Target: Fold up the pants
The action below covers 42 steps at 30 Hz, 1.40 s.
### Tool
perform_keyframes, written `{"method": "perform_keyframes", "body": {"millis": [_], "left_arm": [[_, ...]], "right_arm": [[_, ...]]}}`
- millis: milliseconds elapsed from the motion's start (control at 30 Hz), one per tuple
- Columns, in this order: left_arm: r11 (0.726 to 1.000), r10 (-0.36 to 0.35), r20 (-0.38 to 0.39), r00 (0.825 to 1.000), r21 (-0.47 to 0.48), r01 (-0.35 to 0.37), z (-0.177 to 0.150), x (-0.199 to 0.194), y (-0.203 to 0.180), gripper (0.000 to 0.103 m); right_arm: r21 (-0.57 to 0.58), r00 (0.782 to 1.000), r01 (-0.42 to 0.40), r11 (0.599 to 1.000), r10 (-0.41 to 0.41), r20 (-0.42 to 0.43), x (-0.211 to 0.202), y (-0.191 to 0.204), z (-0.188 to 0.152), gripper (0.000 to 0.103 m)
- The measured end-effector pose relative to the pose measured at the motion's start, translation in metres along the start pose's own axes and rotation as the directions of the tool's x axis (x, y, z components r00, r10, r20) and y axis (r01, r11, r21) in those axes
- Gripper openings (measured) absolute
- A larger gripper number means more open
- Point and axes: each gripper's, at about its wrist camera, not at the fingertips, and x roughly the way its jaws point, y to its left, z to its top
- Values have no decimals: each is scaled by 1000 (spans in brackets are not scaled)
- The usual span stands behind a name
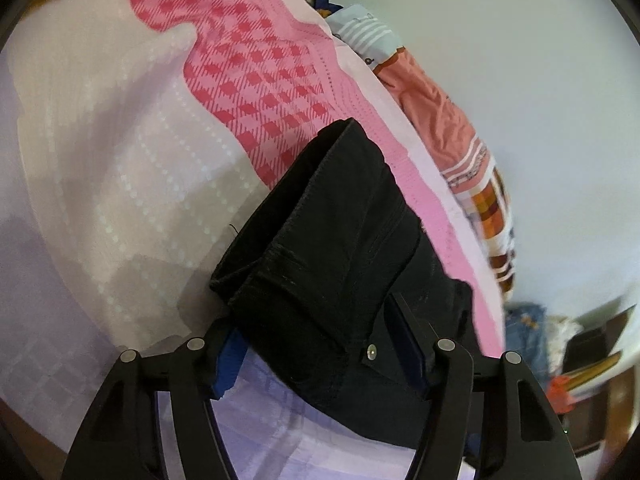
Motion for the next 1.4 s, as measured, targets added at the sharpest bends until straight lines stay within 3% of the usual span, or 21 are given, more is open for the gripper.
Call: {"method": "perform_keyframes", "body": {"millis": [67,133,233,333,433,600,1200,1400], "left_arm": [[999,39,15,999,26,-39,-3,-1,-4,62],[993,102,32,994,62,-104,-5,-1,-7,48],[984,139,46,989,105,-143,-7,-3,-13,38],[956,179,107,978,216,-198,-11,-12,-38,30],[916,187,177,966,324,-236,-17,-22,-66,28],[901,196,203,959,348,-258,-17,-26,-78,28],[895,224,197,954,347,-282,-19,-21,-78,28],[905,229,179,957,323,-277,-16,-19,-68,28]], "right_arm": [[0,1000,0,1000,0,1,0,0,0,87],[-1,1000,0,1000,0,1,0,0,0,87],[0,1000,-1,1000,1,2,-1,1,0,87],[1,1000,2,1000,-2,6,0,1,-1,87],[5,1000,2,1000,-2,10,1,0,-1,87],[4,1000,2,1000,-2,11,0,0,-1,87],[9,1000,2,1000,-2,10,0,0,-1,87],[8,1000,2,1000,-2,11,-1,-1,-1,87]]}}
